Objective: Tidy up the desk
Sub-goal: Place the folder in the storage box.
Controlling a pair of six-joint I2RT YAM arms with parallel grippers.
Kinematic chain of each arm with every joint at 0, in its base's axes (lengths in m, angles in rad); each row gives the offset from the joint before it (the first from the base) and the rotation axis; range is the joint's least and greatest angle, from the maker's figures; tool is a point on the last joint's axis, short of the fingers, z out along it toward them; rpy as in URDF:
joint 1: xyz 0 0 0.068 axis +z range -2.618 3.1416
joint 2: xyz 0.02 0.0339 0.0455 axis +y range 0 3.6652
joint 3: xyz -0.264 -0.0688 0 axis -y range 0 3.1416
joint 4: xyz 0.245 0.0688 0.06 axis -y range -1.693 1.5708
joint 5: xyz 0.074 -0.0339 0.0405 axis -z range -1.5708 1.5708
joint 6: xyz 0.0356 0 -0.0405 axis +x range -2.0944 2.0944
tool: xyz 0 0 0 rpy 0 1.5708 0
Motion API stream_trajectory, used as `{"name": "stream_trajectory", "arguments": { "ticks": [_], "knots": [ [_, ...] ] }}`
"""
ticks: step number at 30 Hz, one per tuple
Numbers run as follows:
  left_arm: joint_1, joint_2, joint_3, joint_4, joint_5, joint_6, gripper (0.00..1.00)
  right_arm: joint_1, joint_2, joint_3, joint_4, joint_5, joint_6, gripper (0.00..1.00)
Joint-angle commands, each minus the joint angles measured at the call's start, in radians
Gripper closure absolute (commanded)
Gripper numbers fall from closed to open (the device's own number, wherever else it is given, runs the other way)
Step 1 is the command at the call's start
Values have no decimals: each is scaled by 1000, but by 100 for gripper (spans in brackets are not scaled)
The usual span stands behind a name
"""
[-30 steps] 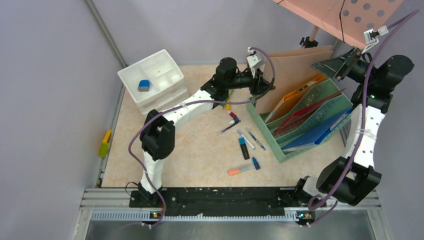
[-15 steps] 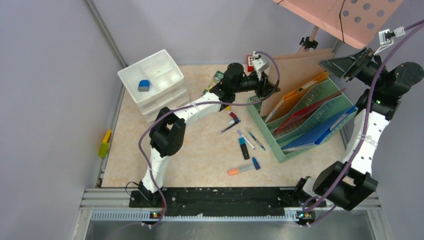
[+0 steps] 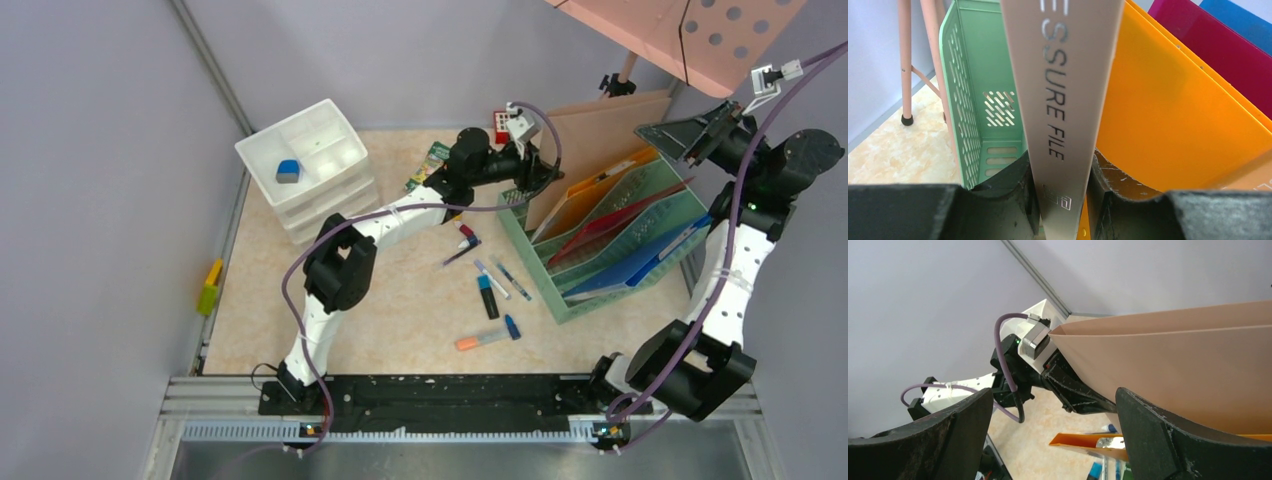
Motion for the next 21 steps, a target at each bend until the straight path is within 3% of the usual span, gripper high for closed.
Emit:
{"name": "stream_trajectory", "arguments": {
  "ticks": [1, 11, 17, 21],
  "knots": [
    [-25, 7, 23, 141, -21, -4, 100, -8, -11, -12, 42, -14, 2, 9],
    [-34, -21, -114, 147, 4, 41, 100, -8, -18, -37, 44, -30, 0, 9],
    [-33, -44, -138, 2, -5, 145, 100, -9, -24, -1, 29, -42, 3, 9],
    [-31, -57, -118, -111, -14, 196, 81, -9, -22, 36, 12, -42, 3, 9]
  ]
}}
